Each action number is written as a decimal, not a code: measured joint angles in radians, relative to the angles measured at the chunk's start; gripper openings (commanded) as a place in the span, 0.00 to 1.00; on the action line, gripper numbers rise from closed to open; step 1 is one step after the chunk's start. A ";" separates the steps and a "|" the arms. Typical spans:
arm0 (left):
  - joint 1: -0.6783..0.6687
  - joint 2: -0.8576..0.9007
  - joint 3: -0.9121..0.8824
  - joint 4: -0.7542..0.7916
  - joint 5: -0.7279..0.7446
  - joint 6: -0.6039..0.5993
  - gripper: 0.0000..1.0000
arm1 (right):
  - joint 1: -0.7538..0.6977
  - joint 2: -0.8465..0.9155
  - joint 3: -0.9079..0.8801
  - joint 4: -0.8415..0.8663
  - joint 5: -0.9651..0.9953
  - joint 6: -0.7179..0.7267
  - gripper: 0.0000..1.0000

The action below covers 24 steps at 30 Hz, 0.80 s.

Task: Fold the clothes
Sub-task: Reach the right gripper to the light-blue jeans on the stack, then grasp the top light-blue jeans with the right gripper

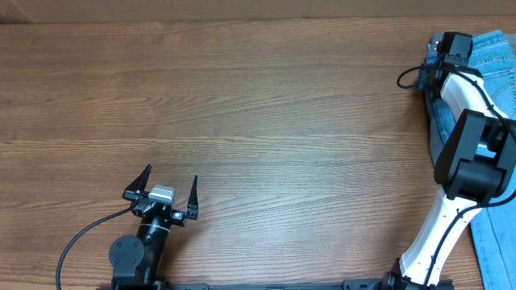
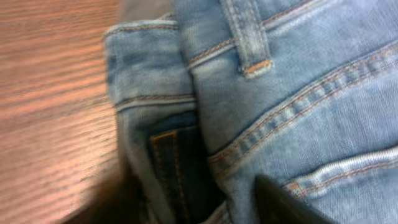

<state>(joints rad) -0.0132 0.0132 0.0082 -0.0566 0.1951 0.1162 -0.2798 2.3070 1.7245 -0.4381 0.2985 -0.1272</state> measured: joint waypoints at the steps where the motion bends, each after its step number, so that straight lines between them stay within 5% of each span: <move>1: 0.000 0.000 0.000 0.000 0.000 0.000 1.00 | 0.000 0.000 0.000 0.000 -0.003 -0.005 0.25; 3: 0.000 0.000 0.000 0.000 0.000 0.000 1.00 | 0.000 0.000 0.000 0.000 -0.010 -0.005 0.04; 11: 0.000 0.000 0.000 0.000 0.000 0.000 1.00 | 0.000 0.001 0.022 -0.029 -0.019 0.054 0.04; 12: 0.000 0.000 0.000 0.000 0.000 0.000 1.00 | 0.000 0.001 0.035 -0.048 -0.017 0.056 0.09; 14: 0.000 0.000 0.000 0.000 0.000 0.000 1.00 | 0.000 0.001 0.064 -0.079 0.000 0.058 0.40; 24: 0.000 0.000 0.000 0.000 0.000 0.000 1.00 | 0.000 0.001 0.116 -0.111 0.056 0.064 0.48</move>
<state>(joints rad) -0.0132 0.0132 0.0082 -0.0566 0.1951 0.1162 -0.2798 2.3081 1.8404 -0.5495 0.3546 -0.0628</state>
